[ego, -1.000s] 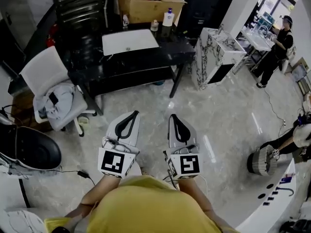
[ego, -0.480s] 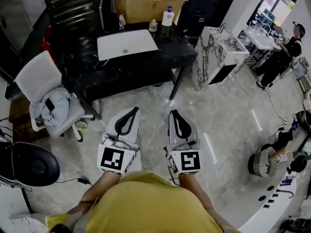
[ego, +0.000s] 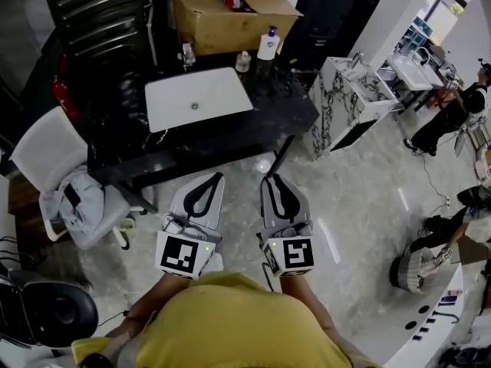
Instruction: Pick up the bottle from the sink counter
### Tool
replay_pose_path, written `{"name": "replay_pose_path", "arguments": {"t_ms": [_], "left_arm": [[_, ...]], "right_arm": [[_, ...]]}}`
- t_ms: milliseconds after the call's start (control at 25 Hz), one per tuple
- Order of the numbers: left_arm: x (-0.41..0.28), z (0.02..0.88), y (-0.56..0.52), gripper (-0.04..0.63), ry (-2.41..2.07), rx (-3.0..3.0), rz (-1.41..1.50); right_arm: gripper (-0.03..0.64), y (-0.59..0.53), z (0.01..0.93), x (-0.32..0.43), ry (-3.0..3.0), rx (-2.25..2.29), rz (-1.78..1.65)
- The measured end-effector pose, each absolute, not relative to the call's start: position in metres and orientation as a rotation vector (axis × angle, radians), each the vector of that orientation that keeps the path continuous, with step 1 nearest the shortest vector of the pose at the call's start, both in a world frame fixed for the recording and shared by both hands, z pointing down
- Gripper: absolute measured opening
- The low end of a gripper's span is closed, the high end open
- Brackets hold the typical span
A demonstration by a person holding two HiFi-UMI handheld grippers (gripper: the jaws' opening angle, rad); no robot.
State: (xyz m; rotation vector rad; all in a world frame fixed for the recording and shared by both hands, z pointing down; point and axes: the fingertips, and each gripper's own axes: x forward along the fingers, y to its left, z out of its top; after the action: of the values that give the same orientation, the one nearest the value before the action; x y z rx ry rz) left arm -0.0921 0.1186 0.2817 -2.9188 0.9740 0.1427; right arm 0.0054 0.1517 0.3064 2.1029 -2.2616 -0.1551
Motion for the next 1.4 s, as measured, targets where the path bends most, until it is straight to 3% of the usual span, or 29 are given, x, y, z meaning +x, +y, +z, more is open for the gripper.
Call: {"name": "replay_pose_path", "arguments": {"t_ms": [840,1400], "left_arm": [[-0.045,0.314,-0.035,0.005,0.886,-3.015,0.122],[0.034,0.314,-0.168,0.005,1.035,-2.963,0.148]], "right_arm": [[0.118,-0.007,0.332,0.049,-2.180,2.149,-0.105],[0.173,-0.161,0.329,0.127,-2.316,2.012,-0.116]]}}
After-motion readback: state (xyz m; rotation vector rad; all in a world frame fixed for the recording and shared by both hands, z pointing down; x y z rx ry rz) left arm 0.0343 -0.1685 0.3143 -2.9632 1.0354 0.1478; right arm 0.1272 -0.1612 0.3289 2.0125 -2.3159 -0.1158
